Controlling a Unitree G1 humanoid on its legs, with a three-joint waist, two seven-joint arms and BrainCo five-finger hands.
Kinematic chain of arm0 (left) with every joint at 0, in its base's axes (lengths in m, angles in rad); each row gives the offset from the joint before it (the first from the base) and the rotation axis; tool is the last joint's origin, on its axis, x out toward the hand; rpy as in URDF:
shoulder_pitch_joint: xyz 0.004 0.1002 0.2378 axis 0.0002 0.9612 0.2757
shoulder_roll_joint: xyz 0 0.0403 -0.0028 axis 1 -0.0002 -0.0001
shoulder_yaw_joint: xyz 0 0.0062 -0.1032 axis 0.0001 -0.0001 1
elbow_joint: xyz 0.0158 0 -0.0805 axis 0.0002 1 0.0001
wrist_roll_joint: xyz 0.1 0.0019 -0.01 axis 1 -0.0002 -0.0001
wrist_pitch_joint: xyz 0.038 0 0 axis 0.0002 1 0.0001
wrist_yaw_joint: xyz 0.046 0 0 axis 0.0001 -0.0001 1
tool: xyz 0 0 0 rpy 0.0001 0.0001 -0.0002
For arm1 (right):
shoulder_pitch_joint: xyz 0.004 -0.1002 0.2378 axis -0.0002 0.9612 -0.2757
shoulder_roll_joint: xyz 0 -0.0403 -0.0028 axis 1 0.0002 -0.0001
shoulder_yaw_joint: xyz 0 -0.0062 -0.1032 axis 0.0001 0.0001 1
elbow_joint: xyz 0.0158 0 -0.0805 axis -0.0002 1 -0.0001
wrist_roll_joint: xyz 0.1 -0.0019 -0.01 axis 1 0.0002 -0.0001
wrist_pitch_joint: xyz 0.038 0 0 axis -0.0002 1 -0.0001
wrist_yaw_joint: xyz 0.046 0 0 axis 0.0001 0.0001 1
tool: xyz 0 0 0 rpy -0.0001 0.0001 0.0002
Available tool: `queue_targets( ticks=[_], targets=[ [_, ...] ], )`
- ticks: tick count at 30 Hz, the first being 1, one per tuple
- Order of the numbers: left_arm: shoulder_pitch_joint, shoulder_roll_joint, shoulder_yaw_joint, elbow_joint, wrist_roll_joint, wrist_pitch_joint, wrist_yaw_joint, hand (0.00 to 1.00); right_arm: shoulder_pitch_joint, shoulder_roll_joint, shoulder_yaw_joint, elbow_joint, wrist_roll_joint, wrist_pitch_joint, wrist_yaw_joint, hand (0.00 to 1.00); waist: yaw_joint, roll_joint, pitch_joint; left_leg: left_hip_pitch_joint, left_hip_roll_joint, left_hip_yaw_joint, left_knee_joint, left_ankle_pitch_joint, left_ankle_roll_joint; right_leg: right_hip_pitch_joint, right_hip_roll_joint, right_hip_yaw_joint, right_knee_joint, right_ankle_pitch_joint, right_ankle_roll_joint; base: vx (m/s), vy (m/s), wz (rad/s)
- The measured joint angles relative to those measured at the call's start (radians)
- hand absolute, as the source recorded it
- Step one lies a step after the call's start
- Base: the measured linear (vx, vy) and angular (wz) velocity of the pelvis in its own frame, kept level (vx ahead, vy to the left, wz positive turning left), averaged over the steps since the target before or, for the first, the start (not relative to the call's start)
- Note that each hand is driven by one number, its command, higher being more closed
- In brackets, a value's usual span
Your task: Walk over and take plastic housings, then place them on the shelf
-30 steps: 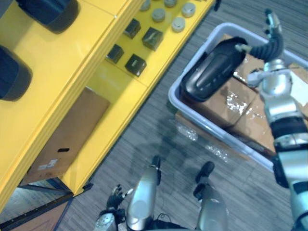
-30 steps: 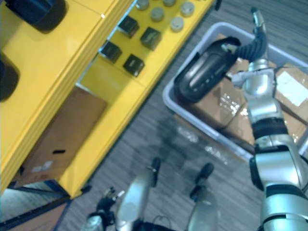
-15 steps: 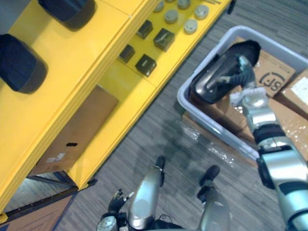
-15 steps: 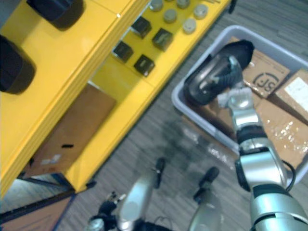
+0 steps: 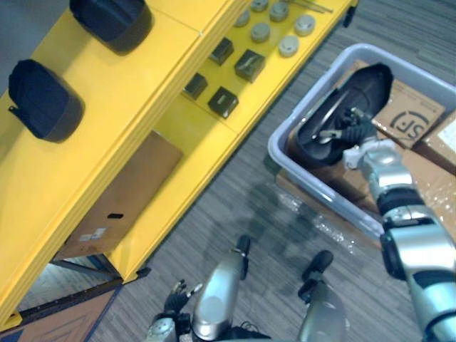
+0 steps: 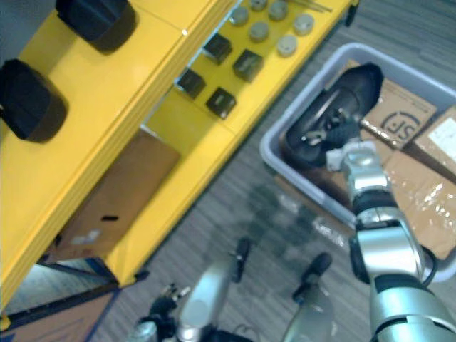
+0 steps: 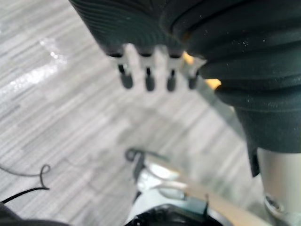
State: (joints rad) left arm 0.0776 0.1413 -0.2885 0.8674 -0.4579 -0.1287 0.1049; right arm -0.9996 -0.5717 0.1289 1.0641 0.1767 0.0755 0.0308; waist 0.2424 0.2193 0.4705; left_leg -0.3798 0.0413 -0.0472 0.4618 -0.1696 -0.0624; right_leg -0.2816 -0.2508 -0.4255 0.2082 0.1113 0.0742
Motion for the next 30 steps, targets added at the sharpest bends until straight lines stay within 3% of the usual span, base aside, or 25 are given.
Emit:
queue_targets(
  ticks=[5,11,15,19,22,25,27,28,30],
  targets=[
    [0.0,0.0,0.001,-0.004,-0.001,0.003,0.002,0.0,-0.008,-0.045,0.011,-0.003,-0.059,0.063,0.055,0.0,-0.003,0.0,0.0,-0.005,-0.001,0.0,0.015,-0.004,0.005,0.002,0.0,0.002,-0.001,0.001,0.001,-0.02,0.046,0.0],
    [0.005,0.006,0.01,-0.024,-0.004,0.024,0.009,0.0,0.0,-0.147,0.039,-0.018,-0.155,0.201,0.148,0.0,-0.021,-0.005,0.003,-0.027,0.007,0.008,0.072,-0.036,0.013,0.003,0.012,0.015,-0.013,0.007,0.011,-0.02,0.072,-0.08],
    [0.006,0.011,0.032,-0.026,-0.004,0.024,0.01,0.0,0.013,-0.175,0.051,-0.017,-0.161,0.216,0.17,0.0,-0.027,-0.03,0.011,-0.027,0.011,0.025,0.078,-0.044,0.019,0.004,0.016,0.025,-0.034,0.021,0.016,-0.01,0.069,-0.12],
    [0.012,0.012,0.037,-0.027,-0.006,0.024,0.01,0.0,0.013,-0.182,0.051,-0.017,-0.195,0.211,0.187,0.0,-0.036,-0.033,0.012,-0.039,0.019,0.03,0.104,-0.061,0.021,0.006,0.024,0.029,-0.044,0.031,0.019,0.01,0.08,-0.06],
    [0.015,0.014,0.036,-0.032,-0.006,0.024,0.01,0.0,0.019,-0.185,0.069,-0.018,-0.19,0.156,0.17,0.0,-0.036,-0.035,0.013,-0.039,0.019,0.03,0.104,-0.061,0.022,0.006,0.025,0.029,-0.046,0.032,0.019,0.0,0.054,-0.01],
    [0.024,0.015,0.039,-0.043,-0.005,0.024,0.01,0.0,0.063,-0.194,0.121,-0.057,-0.185,0.025,0.143,0.0,-0.04,-0.037,0.014,-0.039,0.021,0.031,0.103,-0.062,0.02,0.005,0.028,0.03,-0.049,0.034,0.017,0.0,0.044,-0.03],
    [0.035,0.018,0.044,-0.062,-0.005,0.023,0.01,0.0,0.104,-0.194,0.139,-0.155,-0.145,-0.09,0.142,0.0,-0.043,-0.044,0.019,-0.038,0.028,0.039,0.102,-0.065,0.019,0.002,0.035,0.038,-0.057,0.037,0.012,0.0,0.042,-0.11],
    [0.036,0.019,0.046,-0.062,-0.005,0.023,0.01,0.0,0.109,-0.194,0.143,-0.181,-0.132,-0.121,0.144,0.0,-0.043,-0.047,0.021,-0.038,0.031,0.042,0.102,-0.065,0.018,0.002,0.038,0.04,-0.062,0.039,0.01,-0.01,0.03,-0.15],
    [0.036,0.026,0.053,-0.068,-0.006,0.023,0.01,0.0,0.116,-0.195,0.143,-0.268,-0.087,-0.245,0.148,0.0,-0.046,-0.059,0.029,-0.037,0.038,0.045,0.102,-0.067,0.016,0.002,0.046,0.042,-0.067,0.043,0.008,-0.01,0.024,-0.08]
  ],
)
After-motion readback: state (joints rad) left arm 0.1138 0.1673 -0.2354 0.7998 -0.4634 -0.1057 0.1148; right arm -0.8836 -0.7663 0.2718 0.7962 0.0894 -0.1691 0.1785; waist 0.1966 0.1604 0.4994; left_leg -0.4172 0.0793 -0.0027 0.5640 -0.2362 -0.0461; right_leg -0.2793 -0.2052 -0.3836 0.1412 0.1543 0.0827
